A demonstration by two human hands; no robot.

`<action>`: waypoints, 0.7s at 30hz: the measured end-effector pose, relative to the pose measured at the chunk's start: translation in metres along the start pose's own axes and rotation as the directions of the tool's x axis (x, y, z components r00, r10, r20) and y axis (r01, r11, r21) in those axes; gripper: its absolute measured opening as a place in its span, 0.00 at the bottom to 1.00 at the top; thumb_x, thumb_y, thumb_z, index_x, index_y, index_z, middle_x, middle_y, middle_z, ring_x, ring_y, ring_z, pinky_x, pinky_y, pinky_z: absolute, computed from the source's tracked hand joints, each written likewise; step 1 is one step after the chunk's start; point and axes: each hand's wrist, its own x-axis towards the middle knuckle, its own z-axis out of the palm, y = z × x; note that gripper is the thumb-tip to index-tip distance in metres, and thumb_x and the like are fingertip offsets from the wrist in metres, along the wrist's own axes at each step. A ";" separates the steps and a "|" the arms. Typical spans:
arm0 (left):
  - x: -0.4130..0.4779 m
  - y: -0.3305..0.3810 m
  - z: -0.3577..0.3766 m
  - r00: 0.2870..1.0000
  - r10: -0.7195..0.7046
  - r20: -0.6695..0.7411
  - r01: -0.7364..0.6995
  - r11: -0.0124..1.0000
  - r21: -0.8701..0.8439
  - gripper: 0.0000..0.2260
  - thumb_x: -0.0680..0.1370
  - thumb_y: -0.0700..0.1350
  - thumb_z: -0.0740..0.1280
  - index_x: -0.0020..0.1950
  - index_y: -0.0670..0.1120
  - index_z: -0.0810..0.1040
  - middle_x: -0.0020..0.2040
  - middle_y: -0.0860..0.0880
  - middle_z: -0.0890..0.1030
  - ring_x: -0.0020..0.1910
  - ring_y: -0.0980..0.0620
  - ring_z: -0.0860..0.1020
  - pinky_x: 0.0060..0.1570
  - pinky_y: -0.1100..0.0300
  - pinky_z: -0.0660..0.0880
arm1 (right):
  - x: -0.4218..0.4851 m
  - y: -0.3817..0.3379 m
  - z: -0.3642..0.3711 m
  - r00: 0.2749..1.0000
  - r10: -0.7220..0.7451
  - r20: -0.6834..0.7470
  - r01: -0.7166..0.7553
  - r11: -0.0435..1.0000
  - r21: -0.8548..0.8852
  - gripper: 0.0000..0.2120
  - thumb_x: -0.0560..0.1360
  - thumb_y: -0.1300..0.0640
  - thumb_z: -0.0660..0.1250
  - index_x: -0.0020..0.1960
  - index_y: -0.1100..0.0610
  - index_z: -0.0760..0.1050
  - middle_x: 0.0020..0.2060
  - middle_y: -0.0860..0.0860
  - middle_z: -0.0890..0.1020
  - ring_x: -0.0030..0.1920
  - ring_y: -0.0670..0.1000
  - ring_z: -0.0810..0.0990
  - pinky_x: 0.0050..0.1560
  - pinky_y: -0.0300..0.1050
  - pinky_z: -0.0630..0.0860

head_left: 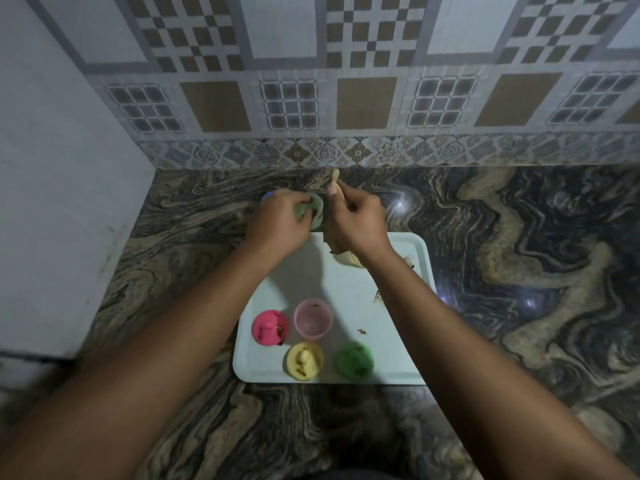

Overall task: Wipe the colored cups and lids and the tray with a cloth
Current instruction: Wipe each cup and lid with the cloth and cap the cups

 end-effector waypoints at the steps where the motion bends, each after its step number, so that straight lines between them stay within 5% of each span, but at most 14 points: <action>1: -0.007 0.001 -0.006 1.000 -0.006 -0.008 0.006 1.000 -0.023 0.13 0.75 0.46 0.70 0.59 0.46 0.83 0.53 0.43 0.82 0.50 0.42 0.81 0.49 0.57 0.75 | -0.008 -0.004 -0.003 1.000 0.000 0.024 0.000 1.000 0.028 0.15 0.83 0.50 0.63 0.64 0.52 0.82 0.25 0.53 0.79 0.26 0.52 0.78 0.31 0.42 0.77; 4: -0.032 0.006 -0.026 0.999 -0.011 -0.045 0.007 0.996 -0.088 0.12 0.76 0.46 0.71 0.58 0.45 0.83 0.46 0.40 0.83 0.45 0.41 0.80 0.41 0.64 0.67 | -0.032 -0.011 -0.013 0.997 -0.013 0.077 0.002 0.990 0.143 0.15 0.82 0.46 0.62 0.62 0.51 0.82 0.26 0.63 0.80 0.26 0.62 0.82 0.30 0.48 0.78; 8: -0.063 0.015 -0.042 0.995 -0.014 -0.101 -0.003 0.986 -0.165 0.10 0.75 0.45 0.72 0.55 0.45 0.84 0.42 0.41 0.84 0.35 0.48 0.78 0.32 0.76 0.63 | -0.058 -0.016 -0.030 0.996 -0.039 0.080 0.020 0.975 0.222 0.14 0.81 0.45 0.61 0.58 0.48 0.83 0.21 0.59 0.74 0.23 0.58 0.76 0.26 0.46 0.72; 12: -0.094 0.029 -0.039 0.999 -0.012 -0.035 0.004 0.975 -0.224 0.09 0.75 0.46 0.73 0.55 0.49 0.84 0.28 0.62 0.74 0.26 0.62 0.72 0.35 0.63 0.70 | -0.091 -0.014 -0.049 0.995 -0.037 0.091 0.016 0.975 0.221 0.16 0.84 0.49 0.62 0.64 0.59 0.79 0.21 0.54 0.73 0.23 0.56 0.75 0.26 0.46 0.72; 17: -0.149 0.040 -0.014 0.991 0.032 0.132 -0.004 0.978 -0.207 0.10 0.75 0.48 0.71 0.55 0.52 0.84 0.44 0.58 0.83 0.39 0.59 0.80 0.46 0.59 0.78 | -0.136 0.017 -0.068 0.994 -0.012 0.106 0.002 0.996 0.090 0.17 0.80 0.43 0.63 0.66 0.44 0.80 0.25 0.60 0.80 0.24 0.60 0.78 0.24 0.52 0.76; 19: -0.170 0.041 0.005 0.966 0.091 0.242 -0.065 0.991 -0.114 0.10 0.76 0.48 0.67 0.56 0.53 0.83 0.52 0.53 0.84 0.49 0.51 0.82 0.51 0.53 0.79 | -0.152 0.039 -0.074 0.994 0.038 0.101 -0.036 0.999 -0.021 0.20 0.77 0.38 0.63 0.66 0.43 0.80 0.27 0.55 0.82 0.27 0.58 0.81 0.30 0.57 0.80; 21: -0.186 0.045 0.021 0.926 0.135 0.352 -0.172 0.982 0.076 0.10 0.78 0.46 0.65 0.56 0.52 0.82 0.51 0.49 0.84 0.49 0.47 0.81 0.45 0.52 0.79 | -0.165 0.061 -0.080 0.992 0.101 0.081 -0.090 0.988 -0.125 0.21 0.77 0.38 0.64 0.66 0.44 0.80 0.34 0.48 0.86 0.37 0.53 0.85 0.42 0.57 0.83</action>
